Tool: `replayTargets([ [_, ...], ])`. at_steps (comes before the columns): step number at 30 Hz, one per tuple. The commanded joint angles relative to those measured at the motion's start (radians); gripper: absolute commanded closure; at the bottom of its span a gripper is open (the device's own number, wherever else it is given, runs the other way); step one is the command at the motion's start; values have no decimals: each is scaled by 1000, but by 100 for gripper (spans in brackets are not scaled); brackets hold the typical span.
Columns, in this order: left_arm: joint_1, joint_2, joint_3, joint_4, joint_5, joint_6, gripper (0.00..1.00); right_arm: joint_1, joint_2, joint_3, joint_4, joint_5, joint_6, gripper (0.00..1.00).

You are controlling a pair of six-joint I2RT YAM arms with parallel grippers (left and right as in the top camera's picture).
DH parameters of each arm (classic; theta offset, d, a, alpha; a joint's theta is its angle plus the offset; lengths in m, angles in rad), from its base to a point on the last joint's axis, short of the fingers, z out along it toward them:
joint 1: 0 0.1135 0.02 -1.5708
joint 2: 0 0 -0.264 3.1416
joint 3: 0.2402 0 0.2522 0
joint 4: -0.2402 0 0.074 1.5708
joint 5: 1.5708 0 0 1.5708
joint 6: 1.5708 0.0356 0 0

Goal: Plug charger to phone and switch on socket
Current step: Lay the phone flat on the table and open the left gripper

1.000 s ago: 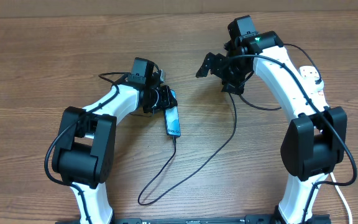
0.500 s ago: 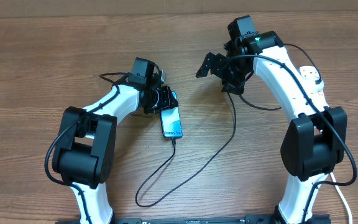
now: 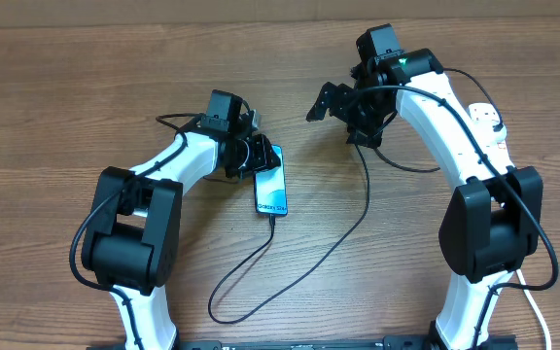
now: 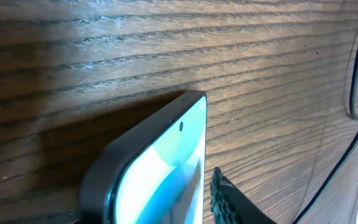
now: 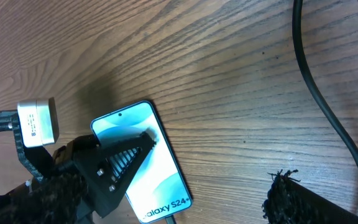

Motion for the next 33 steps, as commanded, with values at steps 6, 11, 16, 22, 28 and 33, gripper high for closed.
replayTargets([
  [6,-7,11,-6,-9,-22,16,51,3,-37,8,3,-5,-8,3],
  [11,-7,11,-6,-11,-22,16,51,3,-37,8,3,-5,-8,3],
  [16,-7,11,-6,-16,-22,16,51,3,-37,8,3,-5,-8,3],
  [22,-7,11,-6,-19,-23,16,46,3,-37,8,3,-5,-8,3],
  [28,-7,11,-6,-41,-72,16,29,3,-37,8,3,-5,-8,3],
  [33,-6,11,-6,-51,-93,16,28,3,-37,8,3,-5,-8,3],
])
